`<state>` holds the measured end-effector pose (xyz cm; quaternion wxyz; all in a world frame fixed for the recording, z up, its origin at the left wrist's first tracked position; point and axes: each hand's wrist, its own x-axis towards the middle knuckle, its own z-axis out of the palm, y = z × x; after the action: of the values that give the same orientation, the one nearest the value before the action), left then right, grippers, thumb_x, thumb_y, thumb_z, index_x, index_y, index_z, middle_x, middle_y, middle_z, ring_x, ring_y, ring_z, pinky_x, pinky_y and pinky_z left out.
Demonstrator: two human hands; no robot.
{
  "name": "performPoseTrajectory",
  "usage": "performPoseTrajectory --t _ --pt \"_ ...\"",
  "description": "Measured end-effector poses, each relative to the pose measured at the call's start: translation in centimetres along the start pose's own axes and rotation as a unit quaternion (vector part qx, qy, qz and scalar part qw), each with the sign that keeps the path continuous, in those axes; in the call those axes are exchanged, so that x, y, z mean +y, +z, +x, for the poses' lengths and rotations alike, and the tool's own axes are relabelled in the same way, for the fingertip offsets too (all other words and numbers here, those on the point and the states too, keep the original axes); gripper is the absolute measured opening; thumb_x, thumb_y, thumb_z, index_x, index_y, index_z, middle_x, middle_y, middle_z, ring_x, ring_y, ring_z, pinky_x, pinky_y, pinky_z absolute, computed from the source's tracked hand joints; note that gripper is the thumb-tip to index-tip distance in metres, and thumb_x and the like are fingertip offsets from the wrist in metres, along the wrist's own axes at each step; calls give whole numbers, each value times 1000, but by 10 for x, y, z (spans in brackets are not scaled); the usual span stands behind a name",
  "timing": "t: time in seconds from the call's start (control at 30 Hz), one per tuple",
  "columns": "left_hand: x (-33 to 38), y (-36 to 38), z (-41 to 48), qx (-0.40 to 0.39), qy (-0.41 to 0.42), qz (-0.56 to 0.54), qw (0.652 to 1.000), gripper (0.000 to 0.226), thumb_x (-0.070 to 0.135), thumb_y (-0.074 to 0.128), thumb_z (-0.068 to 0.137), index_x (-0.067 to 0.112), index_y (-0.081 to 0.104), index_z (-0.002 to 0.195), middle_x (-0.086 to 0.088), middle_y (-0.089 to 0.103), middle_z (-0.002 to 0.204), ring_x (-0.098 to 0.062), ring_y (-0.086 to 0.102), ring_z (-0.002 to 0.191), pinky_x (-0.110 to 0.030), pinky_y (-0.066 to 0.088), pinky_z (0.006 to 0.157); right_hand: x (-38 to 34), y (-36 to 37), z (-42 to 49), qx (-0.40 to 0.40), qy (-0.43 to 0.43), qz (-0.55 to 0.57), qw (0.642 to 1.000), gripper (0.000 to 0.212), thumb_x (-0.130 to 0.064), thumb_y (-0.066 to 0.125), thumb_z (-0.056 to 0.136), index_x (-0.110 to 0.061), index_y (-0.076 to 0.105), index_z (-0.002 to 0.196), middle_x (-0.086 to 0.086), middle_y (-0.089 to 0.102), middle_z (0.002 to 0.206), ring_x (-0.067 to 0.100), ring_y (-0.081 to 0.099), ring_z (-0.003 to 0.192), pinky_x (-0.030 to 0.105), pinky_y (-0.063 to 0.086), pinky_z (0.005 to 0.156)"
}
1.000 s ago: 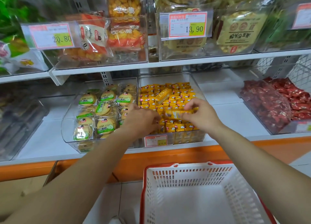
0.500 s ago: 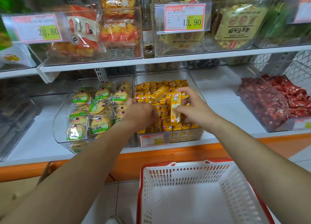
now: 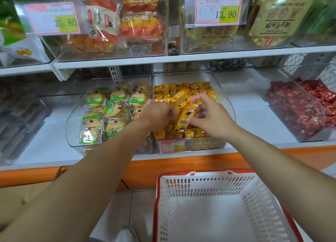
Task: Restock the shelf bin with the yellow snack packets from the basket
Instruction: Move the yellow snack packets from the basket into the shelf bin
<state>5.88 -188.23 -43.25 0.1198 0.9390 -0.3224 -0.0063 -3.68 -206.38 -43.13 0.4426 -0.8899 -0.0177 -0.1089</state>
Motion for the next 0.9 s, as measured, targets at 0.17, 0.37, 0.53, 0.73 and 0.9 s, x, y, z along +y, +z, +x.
performPoseTrajectory --t 0.17,0.37,0.53,0.73,0.9 --pt "-3 2 3 10 3 -2 1000 24 32 61 99 36 59 75 19 59 71 -5 53 75 -38 23 111 -5 0 4 -47 -70 -90 992 44 -23 82 79 -43 53 106 -9 62 74 7 65 72 38 57 69" --pt "-7 4 4 18 -1 -10 1000 33 31 59 100 38 47 70 19 50 65 -11 49 77 -39 27 110 -9 9 7 -80 -78 -118 987 27 -29 77 85 -37 67 109 -13 69 97 3 64 86 30 57 79" --pt "-7 6 2 22 -8 -51 998 22 35 60 99 36 57 77 20 58 72 -8 52 82 -37 23 110 -11 11 7 -115 -95 -235 960 29 -35 77 83 -38 68 110 -24 53 82 6 54 89 27 45 75" --pt "-7 7 1 39 -8 -84 996 18 36 63 98 36 63 80 20 65 78 -4 56 85 -35 20 112 0 25 -8 -105 -81 -248 960 31 -45 65 90 -34 69 118 -9 57 110 11 53 103 34 48 86" --pt "-12 7 -1 34 34 -56 997 12 43 73 89 41 69 78 26 65 74 8 56 79 -29 21 103 8 31 -8 -76 -62 -264 959 23 -44 65 91 -37 72 112 -8 57 105 16 53 104 38 47 85"
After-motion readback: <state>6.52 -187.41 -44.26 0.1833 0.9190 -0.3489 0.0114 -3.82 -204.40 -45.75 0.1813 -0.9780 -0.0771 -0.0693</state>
